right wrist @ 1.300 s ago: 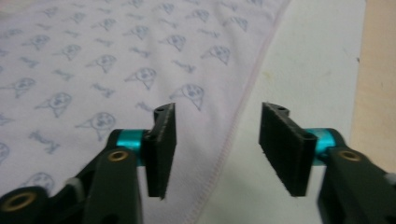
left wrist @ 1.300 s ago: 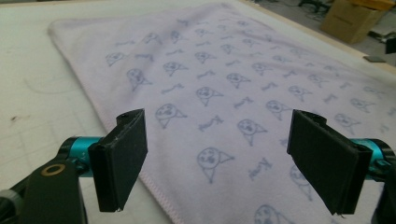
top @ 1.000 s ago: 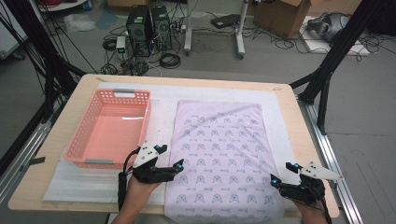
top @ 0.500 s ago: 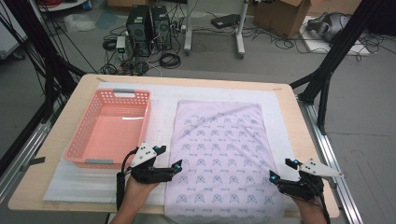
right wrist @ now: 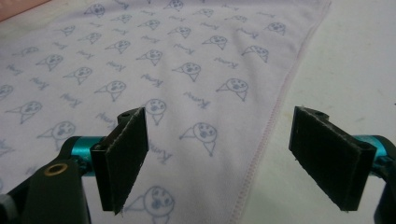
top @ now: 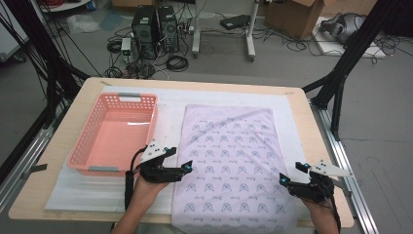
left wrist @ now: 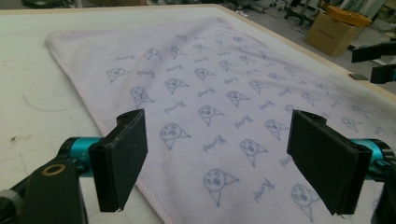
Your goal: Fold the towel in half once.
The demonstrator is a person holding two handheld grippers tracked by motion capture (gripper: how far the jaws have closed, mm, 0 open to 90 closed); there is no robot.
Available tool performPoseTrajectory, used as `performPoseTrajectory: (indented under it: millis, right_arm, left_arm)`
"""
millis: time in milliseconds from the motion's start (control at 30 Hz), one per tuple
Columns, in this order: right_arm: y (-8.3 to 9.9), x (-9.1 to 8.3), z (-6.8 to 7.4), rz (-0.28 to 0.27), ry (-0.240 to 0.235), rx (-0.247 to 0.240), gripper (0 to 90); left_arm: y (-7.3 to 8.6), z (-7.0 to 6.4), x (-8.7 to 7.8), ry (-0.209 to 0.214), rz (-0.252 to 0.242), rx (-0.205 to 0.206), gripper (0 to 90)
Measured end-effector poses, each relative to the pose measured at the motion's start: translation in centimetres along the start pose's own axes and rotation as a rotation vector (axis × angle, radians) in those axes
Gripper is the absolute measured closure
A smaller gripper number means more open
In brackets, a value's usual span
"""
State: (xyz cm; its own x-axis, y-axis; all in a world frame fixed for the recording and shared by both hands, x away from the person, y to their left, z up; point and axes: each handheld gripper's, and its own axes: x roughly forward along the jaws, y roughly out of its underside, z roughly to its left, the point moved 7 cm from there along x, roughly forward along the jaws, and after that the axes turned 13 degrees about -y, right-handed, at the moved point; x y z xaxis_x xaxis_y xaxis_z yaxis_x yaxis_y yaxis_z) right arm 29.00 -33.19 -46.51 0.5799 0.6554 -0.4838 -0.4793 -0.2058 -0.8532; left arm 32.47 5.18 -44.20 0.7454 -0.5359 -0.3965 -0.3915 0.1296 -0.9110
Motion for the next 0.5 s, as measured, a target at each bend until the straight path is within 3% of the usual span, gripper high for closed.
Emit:
performPoseTrajectory:
  millis: [167, 367, 500]
  right_arm:
    - [-0.9, 0.8, -1.1, 0.008, -0.010, 0.009, 18.7]
    - [-2.6, 2.0, -3.2, 0.042, -0.007, 0.018, 18.7]
    - [-3.5, 3.0, -4.8, 0.056, -0.006, 0.040, 18.7]
  left_arm:
    - [-1.1, 0.3, 2.0, -0.006, 0.042, -0.004, 20.7]
    - [-2.1, 1.2, 4.5, -0.053, 0.078, 0.005, 23.5]
    - [-2.2, 2.0, 6.2, -0.083, 0.140, 0.020, 29.5]
